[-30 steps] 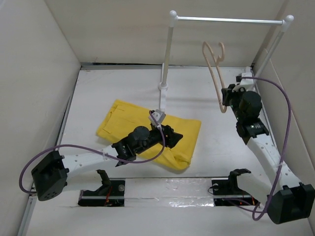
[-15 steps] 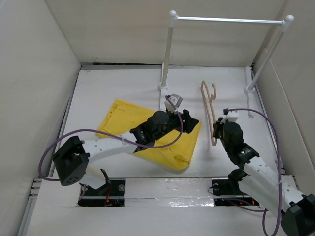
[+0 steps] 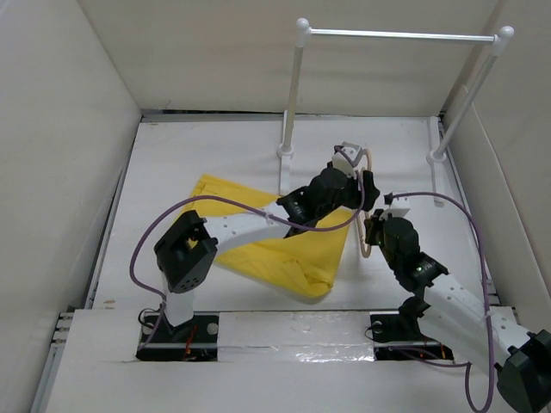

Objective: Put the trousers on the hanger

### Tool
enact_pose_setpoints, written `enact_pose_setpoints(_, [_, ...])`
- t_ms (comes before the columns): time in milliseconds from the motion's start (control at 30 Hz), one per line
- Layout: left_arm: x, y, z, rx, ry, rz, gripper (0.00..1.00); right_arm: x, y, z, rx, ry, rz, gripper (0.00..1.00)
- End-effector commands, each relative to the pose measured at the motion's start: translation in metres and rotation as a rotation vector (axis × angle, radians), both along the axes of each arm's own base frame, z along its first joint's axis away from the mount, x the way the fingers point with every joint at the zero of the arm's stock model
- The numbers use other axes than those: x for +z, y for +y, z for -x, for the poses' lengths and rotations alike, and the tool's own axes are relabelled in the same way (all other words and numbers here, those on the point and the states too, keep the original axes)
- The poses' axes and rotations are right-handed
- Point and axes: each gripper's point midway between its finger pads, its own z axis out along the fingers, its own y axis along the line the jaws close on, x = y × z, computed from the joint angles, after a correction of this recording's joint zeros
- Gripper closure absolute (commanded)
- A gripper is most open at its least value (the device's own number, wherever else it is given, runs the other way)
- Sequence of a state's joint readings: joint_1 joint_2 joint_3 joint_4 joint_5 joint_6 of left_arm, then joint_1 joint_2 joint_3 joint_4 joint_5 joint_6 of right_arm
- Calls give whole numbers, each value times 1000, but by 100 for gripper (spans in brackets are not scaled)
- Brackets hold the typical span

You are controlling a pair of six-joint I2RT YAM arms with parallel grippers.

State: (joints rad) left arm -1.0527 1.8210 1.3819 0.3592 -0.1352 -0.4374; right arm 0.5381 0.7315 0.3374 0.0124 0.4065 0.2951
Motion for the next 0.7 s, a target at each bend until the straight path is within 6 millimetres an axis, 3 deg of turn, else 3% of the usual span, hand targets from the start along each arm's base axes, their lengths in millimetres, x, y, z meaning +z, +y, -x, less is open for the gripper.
enact_pose_setpoints(0, [33, -7, -16, 49, -65, 12, 35, 8, 5, -3, 13, -45, -33, 100])
enact_pose_setpoints(33, [19, -9, -21, 64, -50, -26, 35, 8, 5, -2, 14, -43, -34, 100])
enact_pose_setpoints(67, [30, -13, -26, 81, -61, -12, 36, 9, 4, -2, 14, -45, -36, 100])
enact_pose_setpoints(133, [20, -12, -39, 119, -68, -50, 37, 8, 4, -2, 12, -46, -35, 100])
enact_pose_setpoints(167, [28, -16, -42, 119, -77, -41, 38, 9, 4, -2, 14, -51, -39, 100])
enact_pose_setpoints(233, [14, -13, -54, 157, -65, -95, 40, 5, 4, -1, 15, -39, -32, 100])
enact_pose_setpoints(333, [9, -12, -63, 176, -66, -111, 44, 9, 2, -1, 3, -46, -39, 100])
enact_pose_setpoints(567, [1, -1, -72, 205, -54, -107, 80, 10, -1, 2, 2, -48, -29, 100])
enact_pose_setpoints(633, [1, 7, -81, 239, -66, -119, 85, 12, 0, 2, 0, -65, -45, 100])
enact_pose_setpoints(667, [2, 9, -82, 251, -72, -125, 93, 12, 0, 2, 4, -67, -48, 100])
